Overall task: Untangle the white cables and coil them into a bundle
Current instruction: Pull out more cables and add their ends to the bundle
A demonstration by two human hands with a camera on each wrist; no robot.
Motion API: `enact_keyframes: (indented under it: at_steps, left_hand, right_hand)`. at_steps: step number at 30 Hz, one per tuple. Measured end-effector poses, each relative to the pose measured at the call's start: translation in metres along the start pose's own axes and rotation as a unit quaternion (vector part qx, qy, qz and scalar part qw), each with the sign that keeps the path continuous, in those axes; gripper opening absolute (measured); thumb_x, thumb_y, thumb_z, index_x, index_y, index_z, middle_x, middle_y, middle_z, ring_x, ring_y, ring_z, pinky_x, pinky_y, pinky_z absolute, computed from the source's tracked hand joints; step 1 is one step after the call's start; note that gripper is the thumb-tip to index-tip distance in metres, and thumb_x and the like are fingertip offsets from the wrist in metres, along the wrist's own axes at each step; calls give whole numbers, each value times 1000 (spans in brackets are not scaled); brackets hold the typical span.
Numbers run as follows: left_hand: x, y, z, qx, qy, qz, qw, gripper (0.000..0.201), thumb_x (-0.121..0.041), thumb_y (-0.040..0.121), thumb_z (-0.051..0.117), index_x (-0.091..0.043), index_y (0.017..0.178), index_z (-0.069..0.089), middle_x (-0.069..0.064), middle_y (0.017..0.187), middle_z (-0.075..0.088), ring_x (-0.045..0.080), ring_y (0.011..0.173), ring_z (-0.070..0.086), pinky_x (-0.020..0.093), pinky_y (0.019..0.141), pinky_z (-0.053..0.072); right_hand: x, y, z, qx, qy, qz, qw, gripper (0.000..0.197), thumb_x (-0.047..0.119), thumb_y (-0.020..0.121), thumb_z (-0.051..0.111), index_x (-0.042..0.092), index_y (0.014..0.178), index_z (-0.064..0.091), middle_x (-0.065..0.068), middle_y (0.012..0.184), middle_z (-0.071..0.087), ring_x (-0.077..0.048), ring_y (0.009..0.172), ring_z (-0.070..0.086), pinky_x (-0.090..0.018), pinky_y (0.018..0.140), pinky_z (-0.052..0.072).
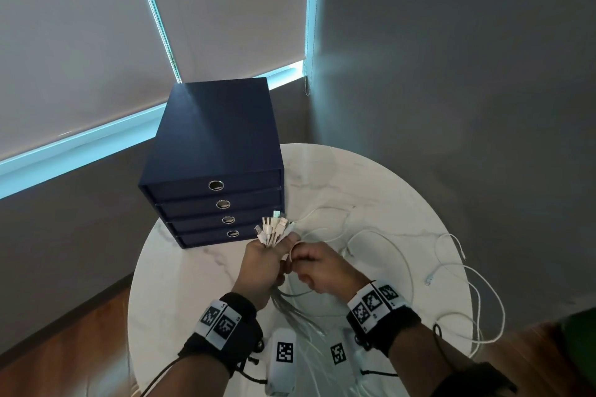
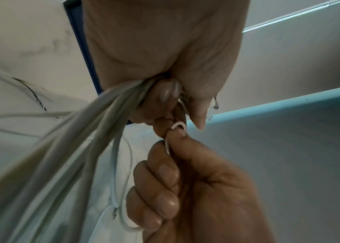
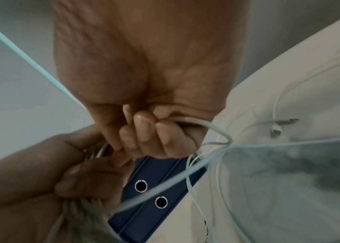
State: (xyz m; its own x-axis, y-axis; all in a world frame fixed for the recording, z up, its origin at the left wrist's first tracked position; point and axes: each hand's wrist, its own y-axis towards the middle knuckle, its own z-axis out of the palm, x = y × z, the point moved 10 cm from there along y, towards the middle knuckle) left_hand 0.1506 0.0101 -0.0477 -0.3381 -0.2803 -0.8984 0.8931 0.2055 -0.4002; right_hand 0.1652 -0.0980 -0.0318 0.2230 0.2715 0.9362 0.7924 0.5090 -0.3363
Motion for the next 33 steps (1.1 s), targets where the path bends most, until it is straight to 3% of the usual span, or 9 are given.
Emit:
enact_keyframes:
  at_steps: [3,7,12,16,19,23,26,29,33]
  left_hand:
    - [-4,-4,0,11,19,22,1000,13,-8,86,75,1,95,71,5,62,56,13,46,41,21,40,26]
    - [-2,-5,-9,-26,22,28,999,7,-2,86,74,-6,92,74,1,54,52,10,42,35,21,40,25]
    - [14,-8,-12,23,98,-8,995,6,-2,83,76,-5,80,73,-2,52,38,13,46,23,22,44,21]
    - [39,-8,-38,-22,140,-72,987,17,-1,83,74,-10,69,70,-2,50,40,12,43,24,21,42,21]
    - [45,-10,-47,-36,132,-94,986,10,-2,83,76,-5,75,71,0,51,43,11,41,24,19,40,22]
    - [28,-4,-37,-59,59,-62,995,21,-11,80,81,1,93,68,6,61,39,13,42,22,21,41,21]
    - [5,-8,-11,-19,-33,-42,998,23,-15,85,77,1,100,69,8,77,66,12,45,20,20,42,18]
    - [-13,-15,10,14,-81,-36,996,18,-17,94,68,-2,104,68,11,99,77,8,43,25,18,38,19]
    - [-19,-18,15,2,-22,-6,1000,14,-11,92,69,1,100,68,12,78,69,8,38,32,17,36,24]
  right_hand:
    - [0,-2,-1,14,28,-3,1000,16,-2,91,54,3,82,66,-9,54,46,-15,41,38,-22,40,29]
    - [-7,-2,-10,-15,118,24,993,19,15,88,64,-1,93,73,-13,76,66,-21,64,59,-30,61,46]
    - [-11,6,-70,-183,435,31,881,5,8,84,65,4,83,64,-8,68,60,-18,55,56,-28,56,48]
    - [-2,11,-123,-259,486,0,835,25,18,100,41,8,85,58,0,53,48,-13,42,45,-27,52,39]
    - [13,5,-135,-269,428,-19,862,29,21,102,39,7,89,61,1,55,44,-12,41,38,-27,50,34]
    - [32,0,-105,-217,248,-65,942,29,11,100,41,6,86,65,-4,57,43,-13,42,33,-23,44,28]
    - [27,-2,-53,-99,82,-55,990,31,7,98,43,8,79,67,-3,54,49,-13,41,38,-21,42,29]
    - [10,-7,-14,-6,-4,-45,999,26,5,95,49,7,77,68,-5,53,51,-15,43,41,-24,44,32]
    - [-2,-12,-11,7,36,-21,999,16,5,90,59,9,80,71,-10,64,63,-21,56,55,-27,52,44]
